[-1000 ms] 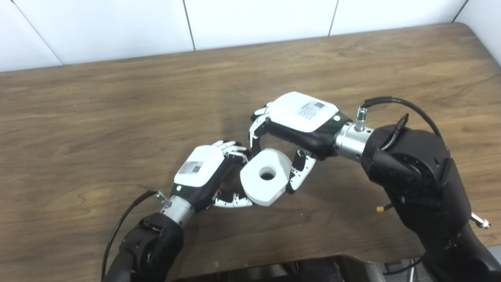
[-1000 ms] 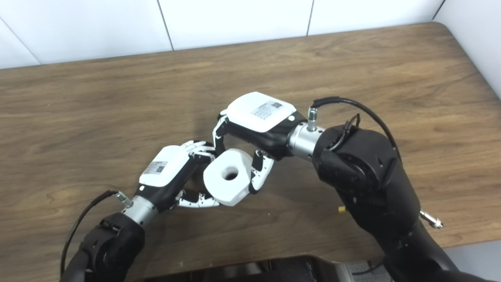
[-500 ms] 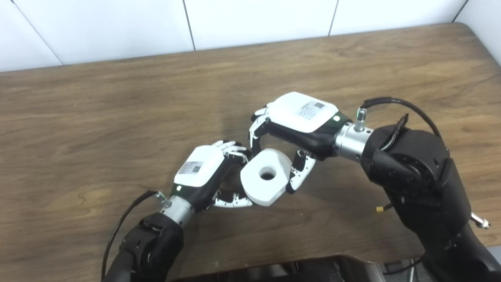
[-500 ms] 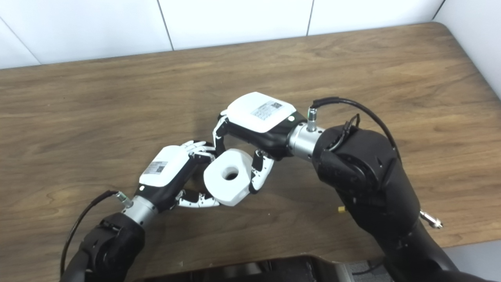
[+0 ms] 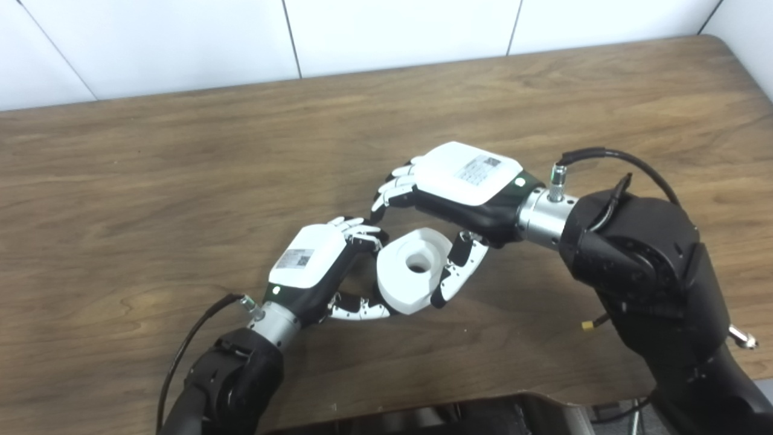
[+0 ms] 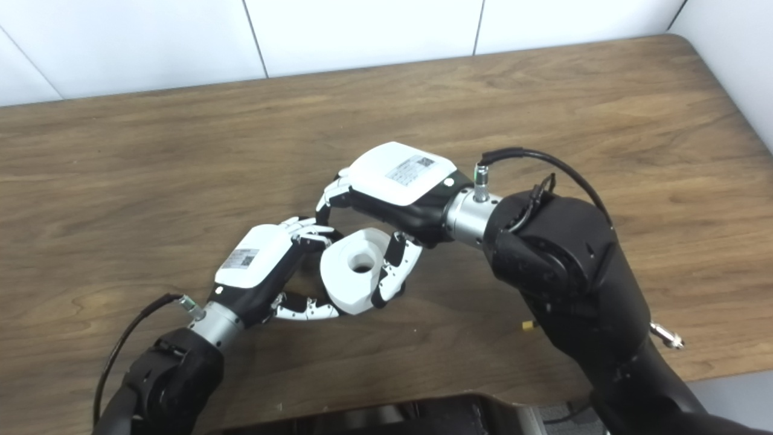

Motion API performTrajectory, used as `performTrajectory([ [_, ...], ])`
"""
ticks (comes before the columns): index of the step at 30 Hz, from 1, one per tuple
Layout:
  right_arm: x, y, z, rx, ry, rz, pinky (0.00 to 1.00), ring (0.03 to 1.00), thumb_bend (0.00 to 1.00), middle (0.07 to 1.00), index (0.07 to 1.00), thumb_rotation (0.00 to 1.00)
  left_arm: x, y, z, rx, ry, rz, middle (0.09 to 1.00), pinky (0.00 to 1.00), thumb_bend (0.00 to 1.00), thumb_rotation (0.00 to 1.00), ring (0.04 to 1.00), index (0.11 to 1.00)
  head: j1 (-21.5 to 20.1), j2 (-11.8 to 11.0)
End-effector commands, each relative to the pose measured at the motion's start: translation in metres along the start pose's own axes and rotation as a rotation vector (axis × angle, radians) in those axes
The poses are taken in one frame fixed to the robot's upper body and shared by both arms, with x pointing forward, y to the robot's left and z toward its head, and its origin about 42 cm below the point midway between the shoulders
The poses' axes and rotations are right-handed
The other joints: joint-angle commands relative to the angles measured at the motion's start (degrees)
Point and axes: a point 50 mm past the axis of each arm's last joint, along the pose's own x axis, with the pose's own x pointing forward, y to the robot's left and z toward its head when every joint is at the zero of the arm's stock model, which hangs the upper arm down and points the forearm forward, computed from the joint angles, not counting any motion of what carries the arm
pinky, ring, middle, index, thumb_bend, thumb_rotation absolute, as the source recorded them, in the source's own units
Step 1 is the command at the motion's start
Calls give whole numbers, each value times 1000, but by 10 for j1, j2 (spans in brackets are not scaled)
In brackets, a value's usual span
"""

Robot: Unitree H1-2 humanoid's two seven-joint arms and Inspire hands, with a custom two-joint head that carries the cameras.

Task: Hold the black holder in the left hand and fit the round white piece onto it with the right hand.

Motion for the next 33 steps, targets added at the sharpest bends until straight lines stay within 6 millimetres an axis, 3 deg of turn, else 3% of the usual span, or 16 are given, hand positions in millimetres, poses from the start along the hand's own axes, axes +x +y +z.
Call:
performTrajectory([
  [1,-4,-16,4,-42,-7,-68,953,925,996,878,795,317,-5,-18,-5,-13,35,-110,791,899,518,57,872,486,-1,1],
  [16,-7,-22,7,-70,-7,-67,977,950,1000,917,794,374,-5,-18,-6,-19,41,-111,790,902,518,57,873,486,-1,-1],
  [22,-13,-36,10,-75,-15,-52,998,969,1000,947,825,420,-6,-17,-7,-17,36,-104,783,892,518,57,866,486,0,-3],
  [33,-24,-50,15,-65,-25,-88,1000,984,1000,964,859,418,-8,-14,-10,-33,42,-88,769,864,519,62,842,488,4,-5],
])
